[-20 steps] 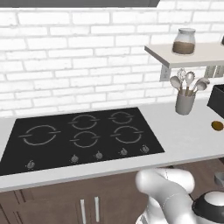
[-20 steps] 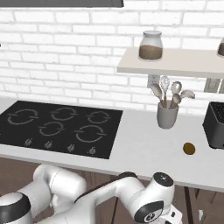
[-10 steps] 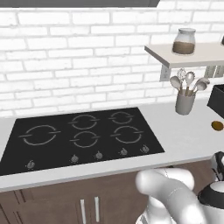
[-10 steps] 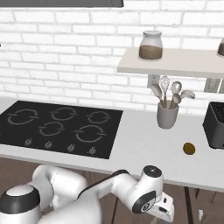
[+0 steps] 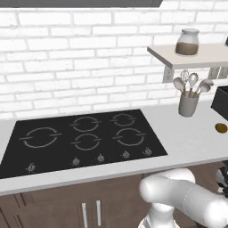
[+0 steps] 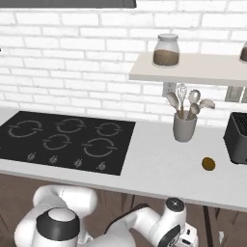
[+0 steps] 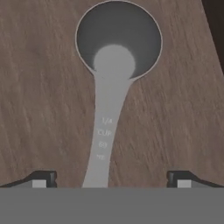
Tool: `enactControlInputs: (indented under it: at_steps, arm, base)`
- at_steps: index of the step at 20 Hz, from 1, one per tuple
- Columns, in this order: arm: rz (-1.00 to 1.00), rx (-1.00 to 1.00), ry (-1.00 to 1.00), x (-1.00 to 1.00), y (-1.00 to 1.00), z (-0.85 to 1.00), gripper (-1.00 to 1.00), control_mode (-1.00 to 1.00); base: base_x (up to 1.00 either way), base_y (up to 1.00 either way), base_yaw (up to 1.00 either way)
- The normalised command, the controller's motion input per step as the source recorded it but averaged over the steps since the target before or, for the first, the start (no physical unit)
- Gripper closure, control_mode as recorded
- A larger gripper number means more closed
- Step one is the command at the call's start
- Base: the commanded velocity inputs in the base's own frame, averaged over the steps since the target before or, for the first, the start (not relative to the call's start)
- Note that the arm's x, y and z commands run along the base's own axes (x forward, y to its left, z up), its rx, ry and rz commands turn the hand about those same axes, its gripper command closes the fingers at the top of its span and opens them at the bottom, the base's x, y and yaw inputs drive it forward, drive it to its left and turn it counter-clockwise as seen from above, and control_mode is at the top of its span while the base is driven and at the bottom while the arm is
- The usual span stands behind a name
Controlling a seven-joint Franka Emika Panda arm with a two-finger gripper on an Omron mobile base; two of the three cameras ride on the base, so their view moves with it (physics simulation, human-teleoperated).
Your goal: Pick the measuring cup from the drawer and place it on the counter.
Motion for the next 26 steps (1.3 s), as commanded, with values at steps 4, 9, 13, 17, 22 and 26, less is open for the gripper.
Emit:
enactControlInputs:
  at_steps: [4,9,13,17,22,26]
  arm:
    - [0.0,0.0,-0.01,0.09,-0.33,-0.36,-1.0,-1.0]
    - [0.0,0.0,0.0,0.03,-0.05,-0.32,-1.0,-1.0]
    - [0.0,0.0,0.0,0.0,0.0,-0.25,-1.0,-1.0]
    - [0.0,0.0,0.0,0.0,0.0,-0.11,1.0,-1.0]
    - [0.0,0.0,0.0,0.0,0.0,0.0,1.0,-1.0]
    - [-0.01,0.0,-0.01,-0.26,-0.11,0.21,1.0,-1.0]
  base:
    - [0.0,0.0,0.0]
    - [0.0,0.0,0.0]
    - [0.0,0.0,0.0]
    - [0.0,0.0,0.0]
    - [0.0,0.0,0.0]
    - [0.0,0.0,0.0]
